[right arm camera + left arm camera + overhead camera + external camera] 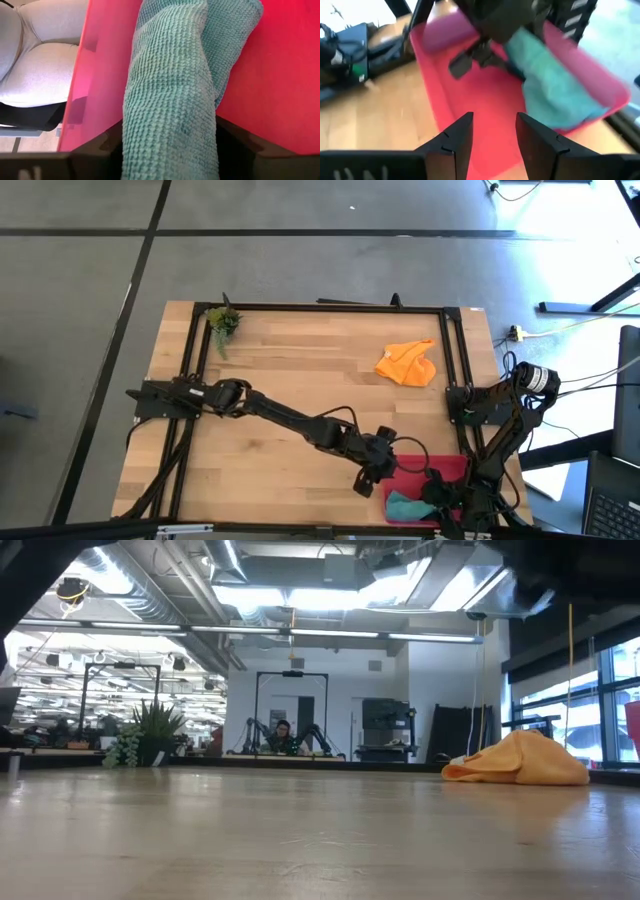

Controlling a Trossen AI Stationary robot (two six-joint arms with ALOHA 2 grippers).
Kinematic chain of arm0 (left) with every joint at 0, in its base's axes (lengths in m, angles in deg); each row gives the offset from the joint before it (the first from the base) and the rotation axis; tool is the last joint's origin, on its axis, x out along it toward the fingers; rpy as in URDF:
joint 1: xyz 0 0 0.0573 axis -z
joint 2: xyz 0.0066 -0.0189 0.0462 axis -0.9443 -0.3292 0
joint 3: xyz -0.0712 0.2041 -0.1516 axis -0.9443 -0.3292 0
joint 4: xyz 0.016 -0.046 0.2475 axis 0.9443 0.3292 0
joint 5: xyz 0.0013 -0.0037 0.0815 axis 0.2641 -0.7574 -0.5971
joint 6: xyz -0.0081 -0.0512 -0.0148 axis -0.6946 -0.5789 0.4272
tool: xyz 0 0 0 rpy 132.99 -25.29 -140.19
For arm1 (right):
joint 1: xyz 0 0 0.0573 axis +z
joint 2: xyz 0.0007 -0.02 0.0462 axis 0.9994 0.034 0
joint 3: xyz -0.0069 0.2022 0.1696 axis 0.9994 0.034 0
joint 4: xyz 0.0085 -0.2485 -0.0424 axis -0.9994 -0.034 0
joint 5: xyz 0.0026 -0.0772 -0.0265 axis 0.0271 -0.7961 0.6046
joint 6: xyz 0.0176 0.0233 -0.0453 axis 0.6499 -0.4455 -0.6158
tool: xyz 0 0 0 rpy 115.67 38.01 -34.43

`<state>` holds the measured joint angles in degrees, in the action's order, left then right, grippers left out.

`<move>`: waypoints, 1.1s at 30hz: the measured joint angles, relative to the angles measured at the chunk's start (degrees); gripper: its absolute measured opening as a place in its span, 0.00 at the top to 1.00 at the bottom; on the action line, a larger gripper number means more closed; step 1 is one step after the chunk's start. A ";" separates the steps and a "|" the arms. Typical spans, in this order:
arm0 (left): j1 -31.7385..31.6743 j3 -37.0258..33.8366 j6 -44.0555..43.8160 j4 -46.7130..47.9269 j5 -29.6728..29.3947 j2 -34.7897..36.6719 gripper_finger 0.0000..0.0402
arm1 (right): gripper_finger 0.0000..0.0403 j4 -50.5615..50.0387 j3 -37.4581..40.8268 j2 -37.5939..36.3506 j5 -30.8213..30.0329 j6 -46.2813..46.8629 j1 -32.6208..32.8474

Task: Roll microfiber towels into tight, uniform cylinder then place into a basket
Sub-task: Put the blue microfiber cloth into the red bin

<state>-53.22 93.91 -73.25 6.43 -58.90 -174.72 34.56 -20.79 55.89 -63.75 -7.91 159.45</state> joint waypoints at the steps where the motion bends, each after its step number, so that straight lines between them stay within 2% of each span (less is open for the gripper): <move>1: -0.04 0.00 0.00 0.95 -0.16 0.00 0.65 | 0.46 0.00 0.00 0.00 -0.04 0.86 0.00; 12: -0.83 0.00 0.04 3.06 -1.29 -0.83 0.65 | 0.46 1.13 -0.02 0.00 0.13 3.78 0.01; 26: -1.32 -0.02 0.04 3.38 -1.12 -0.85 0.65 | 0.46 -1.60 -0.35 -0.04 1.57 0.64 -0.01; 33: -1.69 -0.02 -0.12 0.86 5.13 -0.85 0.65 | 0.46 -2.21 -0.48 -0.04 1.31 -0.74 -0.60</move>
<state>-54.92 93.89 -73.37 7.29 -53.78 -175.57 32.35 -21.27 55.85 -62.44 -8.65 158.85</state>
